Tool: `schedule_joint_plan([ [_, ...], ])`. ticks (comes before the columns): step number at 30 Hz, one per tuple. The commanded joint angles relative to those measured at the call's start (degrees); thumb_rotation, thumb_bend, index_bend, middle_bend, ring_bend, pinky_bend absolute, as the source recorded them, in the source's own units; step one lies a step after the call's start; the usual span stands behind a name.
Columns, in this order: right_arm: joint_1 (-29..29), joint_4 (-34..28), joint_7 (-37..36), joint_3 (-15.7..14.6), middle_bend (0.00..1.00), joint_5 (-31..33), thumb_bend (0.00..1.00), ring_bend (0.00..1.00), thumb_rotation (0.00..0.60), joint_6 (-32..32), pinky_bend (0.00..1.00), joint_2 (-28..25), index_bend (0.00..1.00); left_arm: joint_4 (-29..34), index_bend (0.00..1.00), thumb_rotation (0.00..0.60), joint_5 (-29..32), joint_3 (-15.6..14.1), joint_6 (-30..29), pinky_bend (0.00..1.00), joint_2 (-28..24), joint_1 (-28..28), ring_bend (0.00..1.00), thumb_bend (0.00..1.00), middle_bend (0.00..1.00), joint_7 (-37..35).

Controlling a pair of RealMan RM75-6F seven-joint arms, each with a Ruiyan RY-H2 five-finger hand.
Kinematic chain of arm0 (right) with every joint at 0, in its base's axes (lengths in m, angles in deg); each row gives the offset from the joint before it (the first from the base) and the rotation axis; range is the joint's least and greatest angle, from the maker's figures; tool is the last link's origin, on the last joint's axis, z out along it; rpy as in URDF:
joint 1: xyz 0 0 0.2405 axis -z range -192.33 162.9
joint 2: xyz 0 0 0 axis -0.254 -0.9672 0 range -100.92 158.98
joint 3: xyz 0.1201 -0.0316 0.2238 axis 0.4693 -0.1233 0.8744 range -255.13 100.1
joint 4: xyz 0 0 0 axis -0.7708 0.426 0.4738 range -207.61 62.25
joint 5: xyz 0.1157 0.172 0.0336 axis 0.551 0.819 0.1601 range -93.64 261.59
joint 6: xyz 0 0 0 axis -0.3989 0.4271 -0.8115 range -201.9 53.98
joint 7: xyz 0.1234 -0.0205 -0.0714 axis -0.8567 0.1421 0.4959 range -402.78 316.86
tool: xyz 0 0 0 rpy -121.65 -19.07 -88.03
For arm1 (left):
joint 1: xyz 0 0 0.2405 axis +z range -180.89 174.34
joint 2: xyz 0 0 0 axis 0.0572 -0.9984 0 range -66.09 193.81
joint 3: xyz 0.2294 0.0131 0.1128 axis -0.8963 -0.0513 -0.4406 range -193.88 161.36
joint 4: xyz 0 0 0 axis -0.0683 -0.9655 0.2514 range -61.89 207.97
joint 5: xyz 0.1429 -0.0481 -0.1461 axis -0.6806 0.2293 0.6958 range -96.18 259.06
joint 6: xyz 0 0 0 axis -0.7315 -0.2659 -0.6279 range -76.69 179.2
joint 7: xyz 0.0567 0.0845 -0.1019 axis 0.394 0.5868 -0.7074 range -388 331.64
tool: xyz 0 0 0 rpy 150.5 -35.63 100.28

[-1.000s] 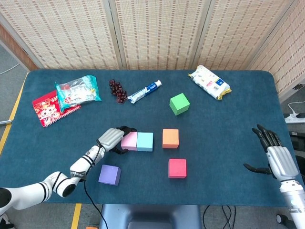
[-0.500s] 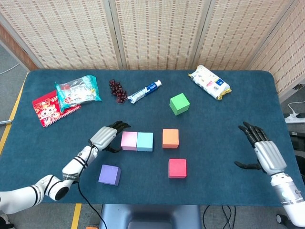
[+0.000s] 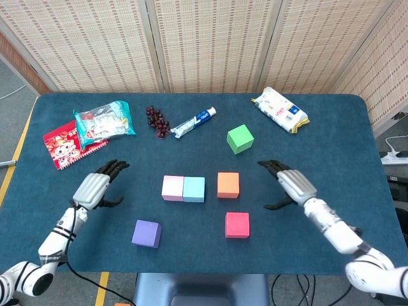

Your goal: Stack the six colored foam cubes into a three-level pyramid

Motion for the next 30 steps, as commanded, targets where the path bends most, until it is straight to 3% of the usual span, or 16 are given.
schedule_joint_plan([
  [1,-6.2,4.3,6.0,1.5,0.19,7.2,0.15,0.05,0.600,-5.9,0.25,6.4,0.10,0.8,0.11,0.600,-0.8,-0.7,-1.6,0.17,-1.1,1.6,0.00,0.32,0.07,-0.4],
  [7,-10.2,9.9,13.2,1.7,0.19,15.8,0.15,0.08,0.600,-6.1,0.27,13.3,0.16,1.0,0.11,0.600,-2.2,-1.2,-3.7,0.17,-2.1,3.7,0.00,0.32,0.07,-2.3],
  [11,-11.1,10.9,14.5,1.8,0.19,18.1,0.15,0.09,0.600,-6.0,0.27,14.6,0.19,0.9,0.11,0.600,-2.6,-1.3,-3.8,0.17,-2.2,4.1,0.00,0.32,0.06,-2.9],
  [15,-14.0,14.0,17.8,1.6,0.25,22.6,0.15,0.13,0.600,-6.8,0.27,18.3,0.28,0.7,0.11,0.600,-3.3,-1.4,-3.9,0.17,-2.3,4.6,0.00,0.32,0.06,-4.6],
  [19,-14.8,14.8,20.2,1.3,0.29,25.9,0.15,0.16,0.600,-5.2,0.29,19.9,0.35,0.4,0.11,0.600,-3.9,-1.4,-3.8,0.17,-2.3,5.0,0.00,0.32,0.05,-6.1],
  [30,-14.8,16.2,21.8,0.6,0.31,30.6,0.15,0.18,0.600,-3.4,0.31,21.6,0.36,-0.4,0.10,0.600,-5.2,-1.4,-3.6,0.17,-2.4,5.6,0.00,0.32,0.05,-8.2],
])
